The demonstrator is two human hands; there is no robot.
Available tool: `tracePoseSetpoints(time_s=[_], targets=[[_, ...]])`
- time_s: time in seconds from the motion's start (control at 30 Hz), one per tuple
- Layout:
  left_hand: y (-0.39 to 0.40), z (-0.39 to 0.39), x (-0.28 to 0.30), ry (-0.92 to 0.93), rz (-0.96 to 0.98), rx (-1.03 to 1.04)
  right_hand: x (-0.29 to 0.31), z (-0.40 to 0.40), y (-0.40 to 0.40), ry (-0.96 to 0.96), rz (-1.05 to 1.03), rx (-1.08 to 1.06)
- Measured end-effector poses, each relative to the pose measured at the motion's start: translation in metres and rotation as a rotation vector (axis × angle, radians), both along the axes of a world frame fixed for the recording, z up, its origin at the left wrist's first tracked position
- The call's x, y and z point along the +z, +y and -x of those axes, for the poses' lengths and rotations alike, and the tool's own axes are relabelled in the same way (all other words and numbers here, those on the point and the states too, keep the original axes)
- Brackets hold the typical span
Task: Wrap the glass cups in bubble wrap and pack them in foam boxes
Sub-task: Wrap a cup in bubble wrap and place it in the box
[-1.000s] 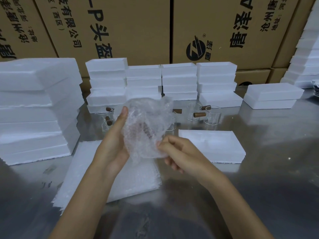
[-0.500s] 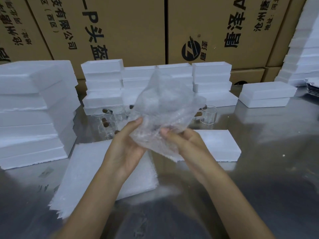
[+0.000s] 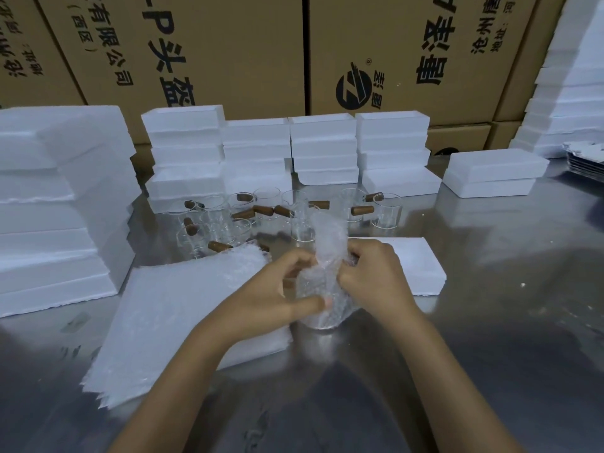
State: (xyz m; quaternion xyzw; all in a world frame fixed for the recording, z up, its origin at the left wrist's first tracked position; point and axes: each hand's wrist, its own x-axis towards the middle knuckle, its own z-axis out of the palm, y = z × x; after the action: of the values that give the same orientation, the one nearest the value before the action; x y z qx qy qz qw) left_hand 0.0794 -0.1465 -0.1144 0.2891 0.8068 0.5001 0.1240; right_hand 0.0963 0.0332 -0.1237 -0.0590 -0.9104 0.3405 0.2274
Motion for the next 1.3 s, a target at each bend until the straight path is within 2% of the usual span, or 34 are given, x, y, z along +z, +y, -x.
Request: tracePoseSetpoints(time_s=[0.1,0.2,0.23,0.3,0.33,0.37,0.43,0.5,0.57,0.67,0.73,0.8,0.87,0.9,0.97,1.03,1.1,1.17,1.23,1.3], targets=[[0.006,0.001,-0.004,0.048,-0.06,0.13,-0.003,0.0,-0.003,0.092,-0.069,0.014],[0.013,0.0,-0.012,0.077,-0.063,0.231,-0.002,-0.003,-0.006,0.072,-0.072,0.079],[0.015,-0.001,-0.013,0.045,-0.088,0.247,0.001,-0.004,-0.007,0.071,0.044,0.118],[0.017,-0.001,-0.015,0.013,-0.125,0.285,0.012,-0.006,-0.008,0.084,0.411,0.235],[0.017,-0.001,-0.016,0.018,-0.136,0.299,0.017,-0.006,-0.006,0.082,0.533,0.305],[0.017,0.0,-0.017,0.019,-0.145,0.298,0.02,-0.008,-0.004,0.06,0.56,0.365],[0.017,0.0,-0.018,0.008,-0.147,0.247,0.018,-0.013,0.0,-0.062,0.417,0.419],[0.015,-0.001,-0.016,-0.019,-0.143,0.204,0.008,-0.016,0.001,-0.157,0.166,0.338],[0.01,0.001,-0.012,-0.004,-0.114,0.184,-0.001,-0.019,0.001,-0.122,-0.048,0.273],[0.006,-0.002,0.0,0.194,-0.088,0.177,-0.004,-0.021,-0.002,-0.024,-0.279,0.262],[0.003,-0.006,0.007,0.429,-0.017,0.169,-0.005,-0.021,-0.008,-0.01,-0.262,0.263],[0.001,-0.009,0.007,0.589,0.149,0.11,-0.003,-0.021,-0.014,0.057,-0.005,0.208],[0.001,-0.011,0.004,0.639,0.32,0.053,0.0,-0.023,-0.016,0.221,0.285,0.163],[0.001,-0.011,0.002,0.652,0.382,0.038,0.0,-0.024,-0.017,0.269,0.358,0.165],[0.003,-0.01,-0.001,0.653,0.446,0.027,0.0,-0.027,-0.02,0.191,0.271,0.207],[0.002,-0.01,0.002,0.632,0.444,0.028,-0.003,-0.029,-0.025,0.086,-0.032,0.228],[-0.002,-0.007,0.005,0.65,0.351,0.083,-0.006,-0.029,-0.027,0.105,-0.231,0.21],[-0.003,-0.005,0.005,0.669,0.248,0.128,-0.007,-0.028,-0.026,0.111,-0.269,0.212],[-0.002,-0.003,-0.001,0.64,0.257,0.092,-0.007,-0.027,-0.024,0.068,-0.09,0.24],[0.001,-0.002,-0.01,0.616,0.349,0.062,-0.004,-0.025,-0.02,0.098,0.273,0.196]])
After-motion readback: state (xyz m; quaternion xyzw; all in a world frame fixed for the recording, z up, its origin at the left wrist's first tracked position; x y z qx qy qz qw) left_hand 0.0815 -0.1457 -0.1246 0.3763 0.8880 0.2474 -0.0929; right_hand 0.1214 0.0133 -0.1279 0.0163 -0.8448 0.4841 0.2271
